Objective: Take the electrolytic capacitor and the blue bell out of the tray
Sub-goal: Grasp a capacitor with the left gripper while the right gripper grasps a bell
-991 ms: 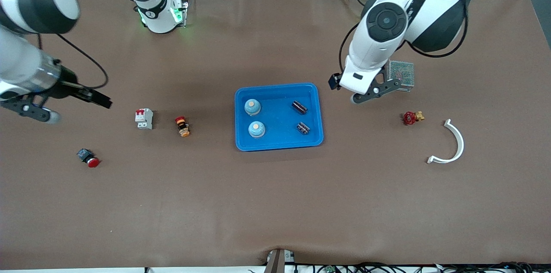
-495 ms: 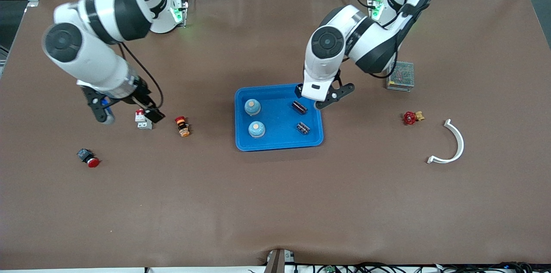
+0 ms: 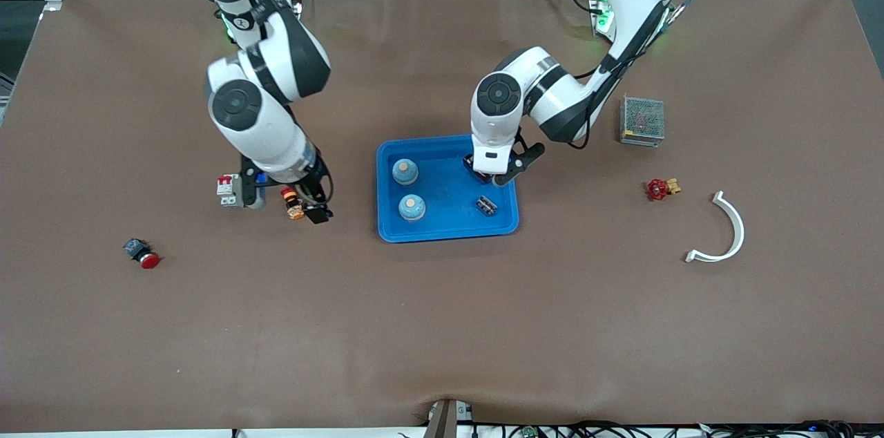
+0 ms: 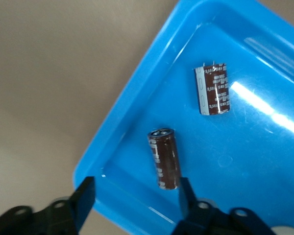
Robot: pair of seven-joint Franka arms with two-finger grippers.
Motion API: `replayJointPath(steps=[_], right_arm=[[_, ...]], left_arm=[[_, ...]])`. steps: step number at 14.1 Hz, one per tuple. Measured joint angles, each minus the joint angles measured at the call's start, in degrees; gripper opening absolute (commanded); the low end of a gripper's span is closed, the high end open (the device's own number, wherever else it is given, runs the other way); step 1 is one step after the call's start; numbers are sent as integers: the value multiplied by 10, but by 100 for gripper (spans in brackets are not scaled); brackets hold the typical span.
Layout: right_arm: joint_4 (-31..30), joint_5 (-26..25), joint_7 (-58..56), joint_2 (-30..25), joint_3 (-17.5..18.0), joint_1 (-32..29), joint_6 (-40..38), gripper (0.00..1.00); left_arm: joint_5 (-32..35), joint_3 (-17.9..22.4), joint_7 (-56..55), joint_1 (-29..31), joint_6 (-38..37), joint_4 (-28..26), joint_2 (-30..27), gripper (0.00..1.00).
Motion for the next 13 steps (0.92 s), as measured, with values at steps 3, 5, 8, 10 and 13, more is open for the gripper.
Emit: replayJointPath(steps=[3,5,8,10,13], right_arm=[[3,0,57,46,0,29,46,100],[22,0,92,78,0,50,54,100],[60,0,126,124,-1,79,54,100],[75,-1,139,147,-2,98,54,100],[87,-11,162,172,-4,123,55,100]], left_arm=[[33,0,-42,-6,39,0,24,62],[53,0,-60,-9,44,-1,34,61],[59,0,-63,-9,62,-1,48,43],[59,1,-63,-9,65,0,52,40],[59,1,-63,-9,67,0,57,8]])
